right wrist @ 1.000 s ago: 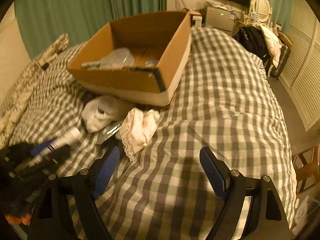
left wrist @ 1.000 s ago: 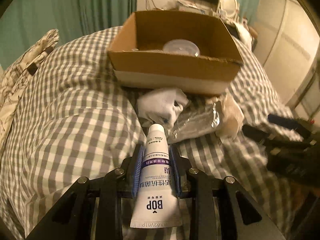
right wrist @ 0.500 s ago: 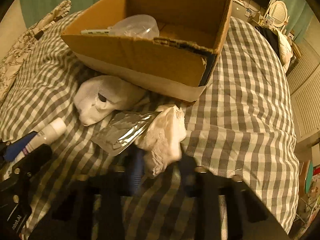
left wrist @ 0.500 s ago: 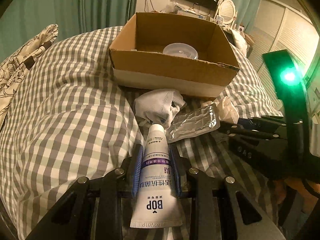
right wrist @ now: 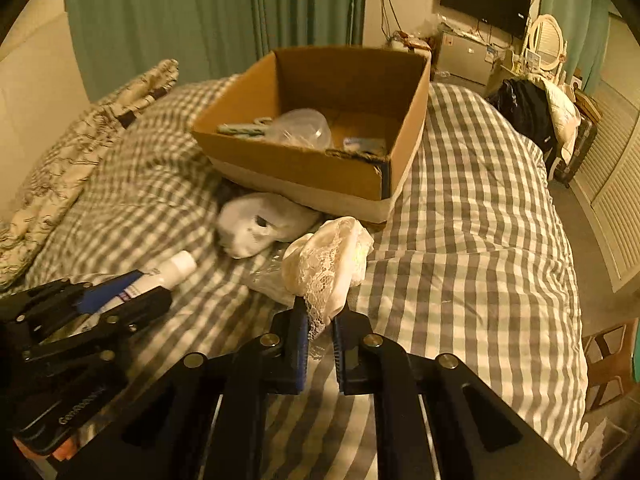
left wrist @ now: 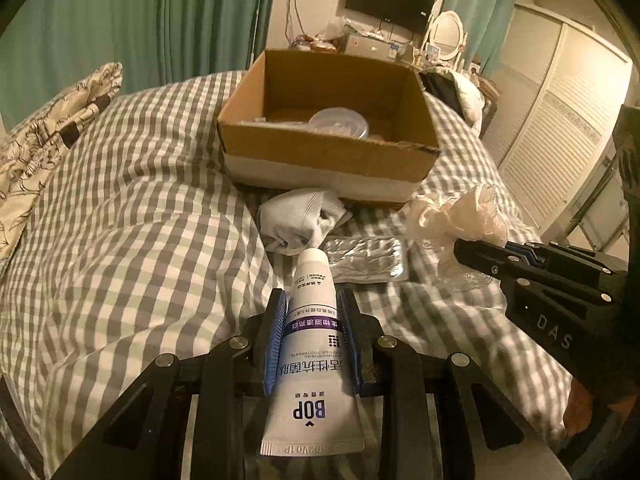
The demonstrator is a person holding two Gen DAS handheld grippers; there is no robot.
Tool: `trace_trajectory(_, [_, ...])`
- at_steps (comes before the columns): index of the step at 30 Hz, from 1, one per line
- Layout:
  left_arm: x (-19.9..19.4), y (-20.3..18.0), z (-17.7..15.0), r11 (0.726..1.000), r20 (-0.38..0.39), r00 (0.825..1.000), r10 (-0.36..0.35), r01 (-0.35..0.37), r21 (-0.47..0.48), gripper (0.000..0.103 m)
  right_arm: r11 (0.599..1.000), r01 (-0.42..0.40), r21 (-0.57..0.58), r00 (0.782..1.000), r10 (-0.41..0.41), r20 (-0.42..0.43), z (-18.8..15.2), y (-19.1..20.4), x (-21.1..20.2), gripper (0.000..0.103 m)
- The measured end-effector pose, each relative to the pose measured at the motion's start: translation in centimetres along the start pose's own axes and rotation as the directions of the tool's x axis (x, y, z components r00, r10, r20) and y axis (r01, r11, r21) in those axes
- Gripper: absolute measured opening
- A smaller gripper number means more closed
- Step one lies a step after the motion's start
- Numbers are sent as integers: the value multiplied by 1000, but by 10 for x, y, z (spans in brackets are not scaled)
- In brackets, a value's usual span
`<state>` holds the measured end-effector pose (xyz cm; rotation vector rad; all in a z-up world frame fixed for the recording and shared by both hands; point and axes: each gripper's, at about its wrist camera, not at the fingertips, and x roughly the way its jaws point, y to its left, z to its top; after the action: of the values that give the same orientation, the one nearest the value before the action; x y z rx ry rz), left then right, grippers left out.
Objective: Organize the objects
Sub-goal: 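Grasp the white lace cloth with the right tool, then carry tube and lace cloth over the box and open both tools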
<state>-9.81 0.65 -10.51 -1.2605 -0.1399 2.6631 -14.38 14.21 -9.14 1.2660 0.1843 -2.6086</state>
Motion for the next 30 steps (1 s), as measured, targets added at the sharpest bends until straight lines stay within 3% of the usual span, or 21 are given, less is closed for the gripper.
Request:
trace_trajectory(15, [-73, -21, 33, 999, 149, 988, -49, 46, 20, 27, 998, -40, -44, 981, 48, 190, 12, 21, -104, 10])
trace_trajectory(22, [-91, -27, 72, 998, 228, 973, -37, 24, 58, 27, 996, -47, -80, 961, 67, 267, 32, 22, -131, 10])
trace_trajectory(30, [-89, -31, 131, 992, 298, 954, 12, -49, 117, 27, 994, -20, -112, 936, 58, 348, 79, 11, -139, 10])
